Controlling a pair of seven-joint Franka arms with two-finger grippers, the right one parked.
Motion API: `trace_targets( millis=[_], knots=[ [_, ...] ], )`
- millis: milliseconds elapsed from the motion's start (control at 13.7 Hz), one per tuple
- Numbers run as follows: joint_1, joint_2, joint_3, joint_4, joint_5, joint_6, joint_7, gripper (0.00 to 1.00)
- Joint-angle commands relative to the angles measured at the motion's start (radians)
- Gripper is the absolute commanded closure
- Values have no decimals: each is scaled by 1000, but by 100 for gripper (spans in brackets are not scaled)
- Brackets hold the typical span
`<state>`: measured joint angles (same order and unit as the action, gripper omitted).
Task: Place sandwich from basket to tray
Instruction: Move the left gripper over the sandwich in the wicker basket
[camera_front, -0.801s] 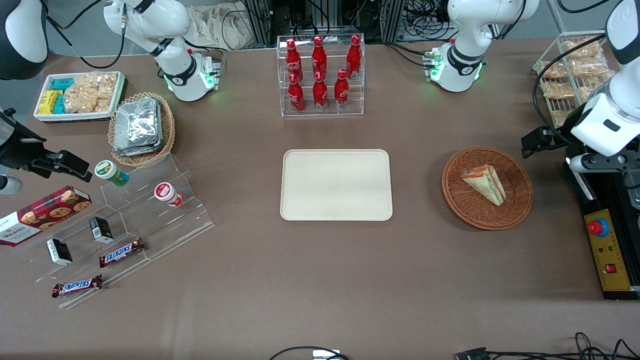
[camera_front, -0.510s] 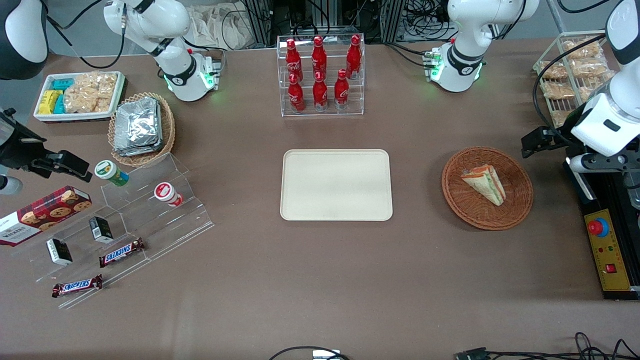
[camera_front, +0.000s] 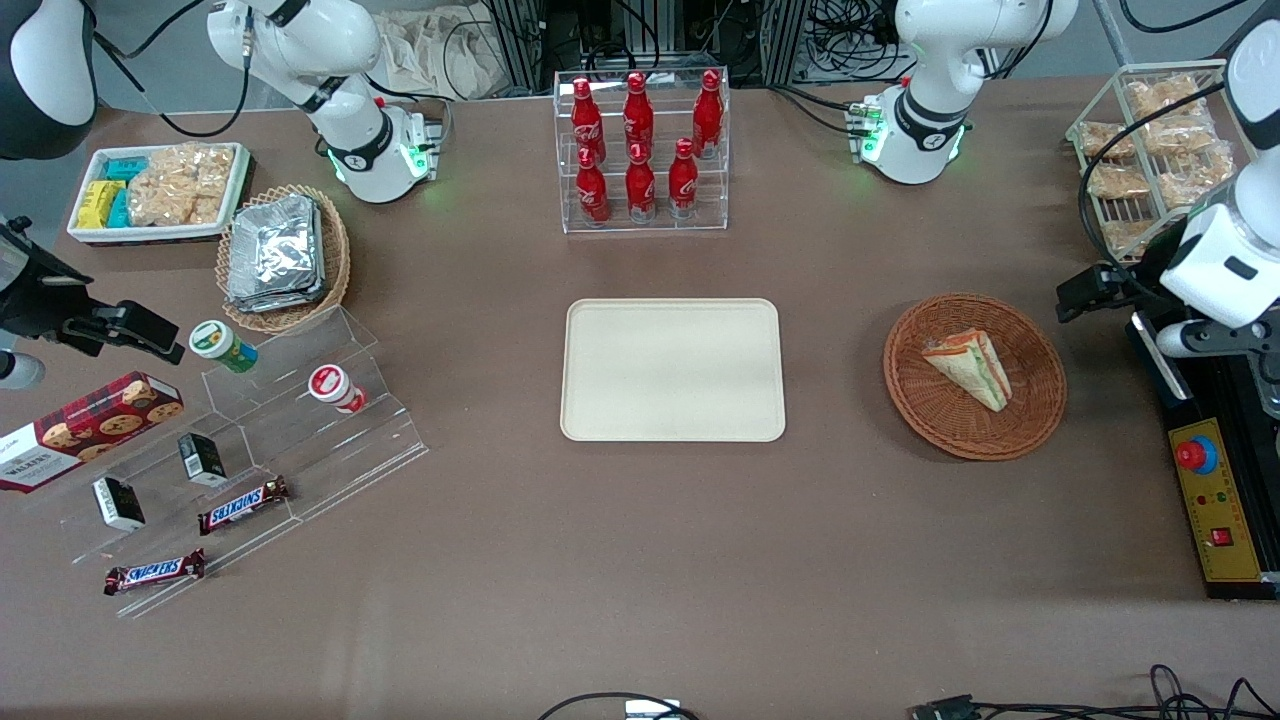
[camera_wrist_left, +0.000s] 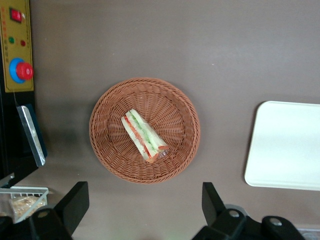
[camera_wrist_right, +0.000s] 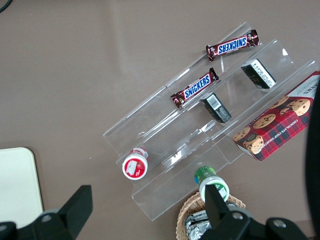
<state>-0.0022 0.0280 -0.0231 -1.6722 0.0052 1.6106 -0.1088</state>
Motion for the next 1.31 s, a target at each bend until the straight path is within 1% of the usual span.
trace_targets(
  millis=[0, 146, 510, 728, 1020, 1238],
  knots=[
    [13, -78, -8, -180, 15, 131, -124, 0],
    [13, -123, -8, -301, 19, 228, -195, 0],
    [13, -197, -9, -547, 19, 420, -331, 0],
    [13, -192, -9, -613, 19, 489, -371, 0],
    [13, -175, -9, -742, 19, 670, -437, 0],
    [25, -160, -8, -832, 21, 805, -439, 0]
  ],
)
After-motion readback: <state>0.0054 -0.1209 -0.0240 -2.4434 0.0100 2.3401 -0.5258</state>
